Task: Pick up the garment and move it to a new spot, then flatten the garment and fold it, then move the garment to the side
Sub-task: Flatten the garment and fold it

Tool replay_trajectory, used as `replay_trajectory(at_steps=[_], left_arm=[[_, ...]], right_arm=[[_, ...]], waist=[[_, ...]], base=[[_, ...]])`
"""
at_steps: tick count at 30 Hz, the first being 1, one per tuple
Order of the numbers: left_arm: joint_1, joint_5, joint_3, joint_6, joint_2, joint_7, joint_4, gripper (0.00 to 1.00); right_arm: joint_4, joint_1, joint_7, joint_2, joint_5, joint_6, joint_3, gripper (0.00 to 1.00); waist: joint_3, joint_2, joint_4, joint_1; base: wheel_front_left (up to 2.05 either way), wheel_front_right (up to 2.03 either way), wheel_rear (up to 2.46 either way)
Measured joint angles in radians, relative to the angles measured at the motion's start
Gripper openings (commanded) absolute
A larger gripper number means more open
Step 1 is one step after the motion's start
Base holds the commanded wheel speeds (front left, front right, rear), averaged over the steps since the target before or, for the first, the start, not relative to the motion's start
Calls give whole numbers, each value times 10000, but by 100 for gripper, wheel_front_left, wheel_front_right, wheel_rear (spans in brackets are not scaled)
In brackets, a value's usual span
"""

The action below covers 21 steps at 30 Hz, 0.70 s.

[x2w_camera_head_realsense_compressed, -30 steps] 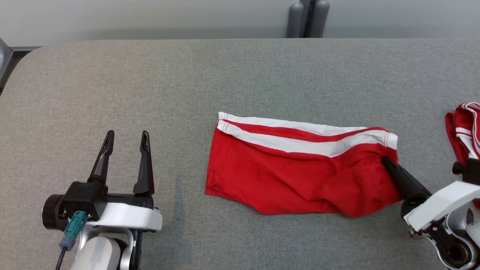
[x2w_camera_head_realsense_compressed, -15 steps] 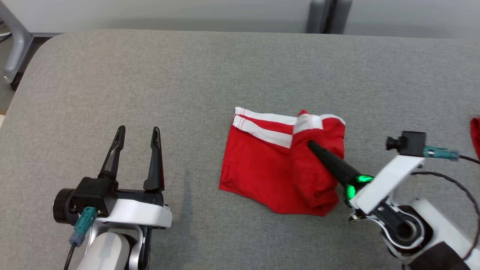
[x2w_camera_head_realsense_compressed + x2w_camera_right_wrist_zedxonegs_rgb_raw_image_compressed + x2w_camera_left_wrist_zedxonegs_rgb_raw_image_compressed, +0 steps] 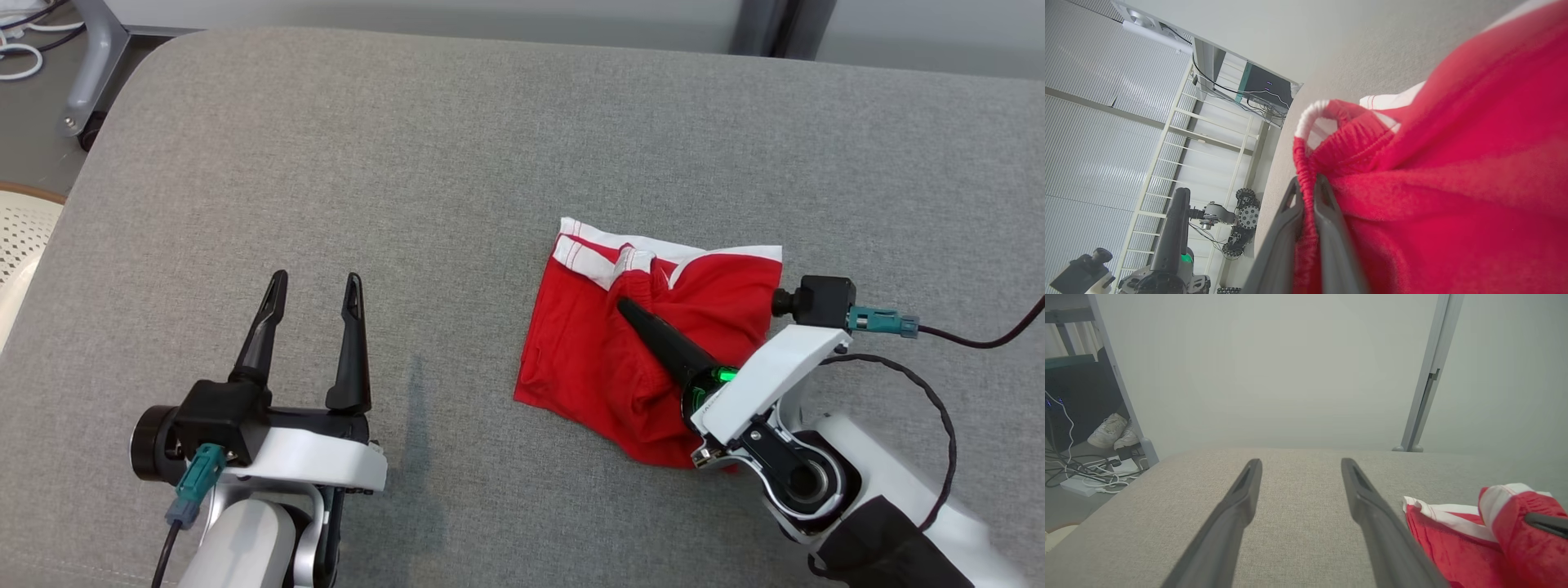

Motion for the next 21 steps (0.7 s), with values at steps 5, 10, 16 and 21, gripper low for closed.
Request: replay_trajectory(at_steps=[5,10,16,21], left_arm=[[-16,10,13,2,-19,-13,50,100],[-34,27,44,17,-35,-25,82,100],[-31,92,117,94,15,-27,92,100],[-7,107,184,174,119,-29,54,100]], right_arm=[[12,-216,-407,63,-19,0,282,100],[-387,-424,-1304,-79,-270,2,604,100],[-771,-657,-2615,-650,-1068,2,725,100],[-731,-424,-2803,-1032,-1352,2,-268,100]], waist=[[30,0,-18,0],[14,0,-113,0],[-73,0,-391,0],[-172,0,-698,0]], base=[[0,0,0],[0,0,0],[0,0,0],[0,0,0]])
